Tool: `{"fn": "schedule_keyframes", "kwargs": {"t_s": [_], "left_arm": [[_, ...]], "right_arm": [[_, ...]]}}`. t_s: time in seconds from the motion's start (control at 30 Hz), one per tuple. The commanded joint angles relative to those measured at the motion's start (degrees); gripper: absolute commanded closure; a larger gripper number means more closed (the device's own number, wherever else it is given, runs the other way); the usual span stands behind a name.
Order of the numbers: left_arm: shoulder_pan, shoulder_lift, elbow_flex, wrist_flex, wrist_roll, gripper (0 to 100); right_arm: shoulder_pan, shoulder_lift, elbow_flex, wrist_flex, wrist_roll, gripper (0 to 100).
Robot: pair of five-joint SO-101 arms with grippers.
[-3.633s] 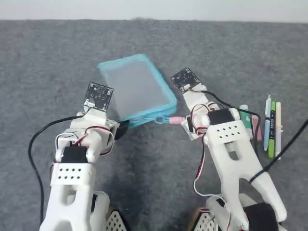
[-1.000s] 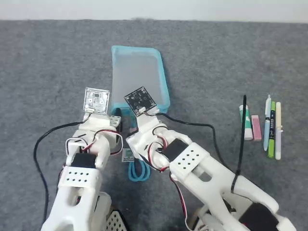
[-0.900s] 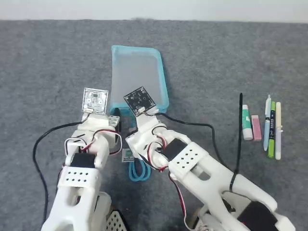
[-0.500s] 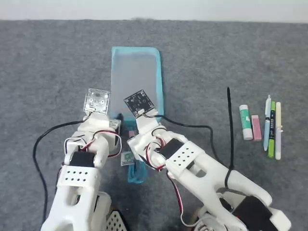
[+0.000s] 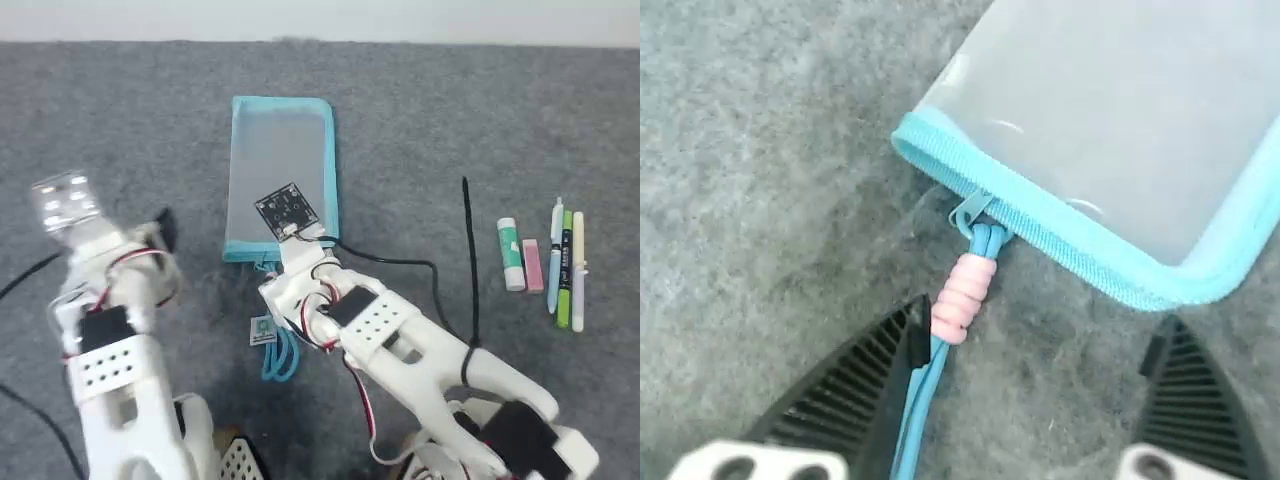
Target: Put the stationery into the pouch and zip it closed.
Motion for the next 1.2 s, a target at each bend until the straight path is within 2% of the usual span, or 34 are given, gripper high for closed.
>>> {"fn": "schedule_keyframes", "kwargs": {"t_s": [0.0,0.27,0.5,0.63,0.83,0.9,1.07,1.17], "left_arm": [[-4.22,-1.23,-3.65,-3.96,1.05,74],[-4.22,-1.23,-3.82,-4.04,0.97,74],[-3.96,-1.23,-3.65,-3.96,0.97,74],[-3.87,-1.23,-3.65,-4.04,0.97,74],[-3.87,-1.23,-3.56,-4.04,0.97,74],[-3.87,-1.23,-3.56,-4.04,0.97,74],[-3.87,-1.23,-3.56,-3.96,0.97,74],[-3.87,-1.23,-3.56,-3.87,0.97,74]], "right_arm": [[0.04,4.26,-7.12,2.68,-0.62,70.0],[-2.86,17.71,-19.16,7.16,-0.62,70.1],[1.01,25.27,-23.82,7.16,-0.70,70.2],[0.92,28.44,-25.58,7.60,-0.79,70.9],[1.10,29.32,-25.58,7.87,-3.43,91.4],[1.19,29.41,-25.58,9.80,-3.52,95.2],[7.34,29.32,-27.43,19.82,-3.34,96.1],[14.64,29.76,-31.21,27.74,3.60,96.1]]}}
